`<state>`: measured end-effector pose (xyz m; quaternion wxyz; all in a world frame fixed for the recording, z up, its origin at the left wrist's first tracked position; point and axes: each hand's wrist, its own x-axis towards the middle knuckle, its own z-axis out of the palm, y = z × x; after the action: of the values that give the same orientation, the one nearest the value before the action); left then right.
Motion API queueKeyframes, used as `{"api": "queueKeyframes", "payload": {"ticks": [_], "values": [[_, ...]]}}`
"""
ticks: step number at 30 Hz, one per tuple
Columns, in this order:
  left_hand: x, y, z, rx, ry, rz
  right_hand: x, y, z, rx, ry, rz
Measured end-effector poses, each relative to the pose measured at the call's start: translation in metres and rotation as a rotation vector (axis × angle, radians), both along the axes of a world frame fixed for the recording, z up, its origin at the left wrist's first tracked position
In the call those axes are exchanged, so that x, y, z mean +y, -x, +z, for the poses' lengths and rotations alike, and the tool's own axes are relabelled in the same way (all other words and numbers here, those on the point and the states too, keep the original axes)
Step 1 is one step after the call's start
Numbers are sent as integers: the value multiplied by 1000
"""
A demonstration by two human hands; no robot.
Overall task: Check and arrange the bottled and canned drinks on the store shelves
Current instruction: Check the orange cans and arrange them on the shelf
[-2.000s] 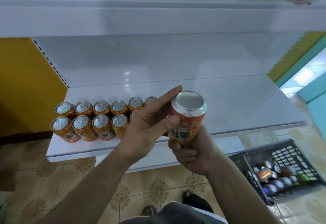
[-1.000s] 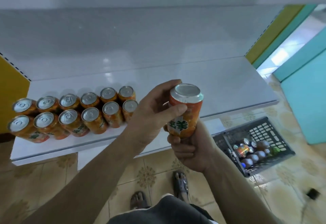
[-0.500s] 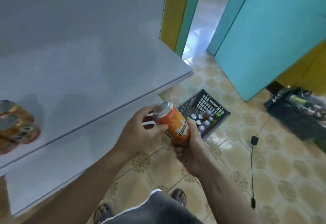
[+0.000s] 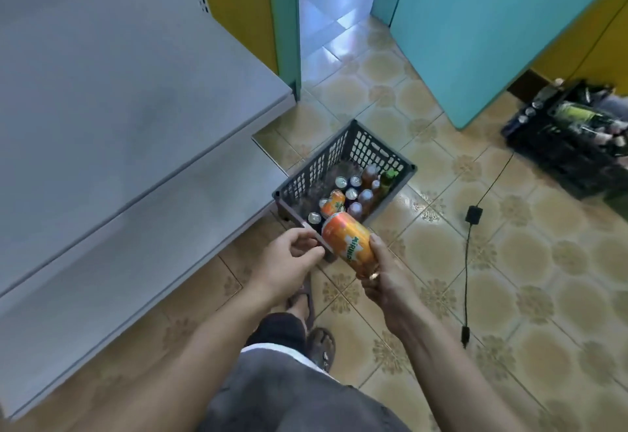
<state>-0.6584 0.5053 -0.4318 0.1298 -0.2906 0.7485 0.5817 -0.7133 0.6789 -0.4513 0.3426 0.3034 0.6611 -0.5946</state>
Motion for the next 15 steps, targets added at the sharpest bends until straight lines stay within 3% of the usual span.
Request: {"api": "queueKeyframes", "payload": {"ticks": [9, 15], "values": [[-3, 124, -101, -253, -66, -89, 29, 99, -95, -128, -247, 1], [-4, 209, -168, -332, -26, -111, 27, 189, -177, -77, -432, 226]]}}
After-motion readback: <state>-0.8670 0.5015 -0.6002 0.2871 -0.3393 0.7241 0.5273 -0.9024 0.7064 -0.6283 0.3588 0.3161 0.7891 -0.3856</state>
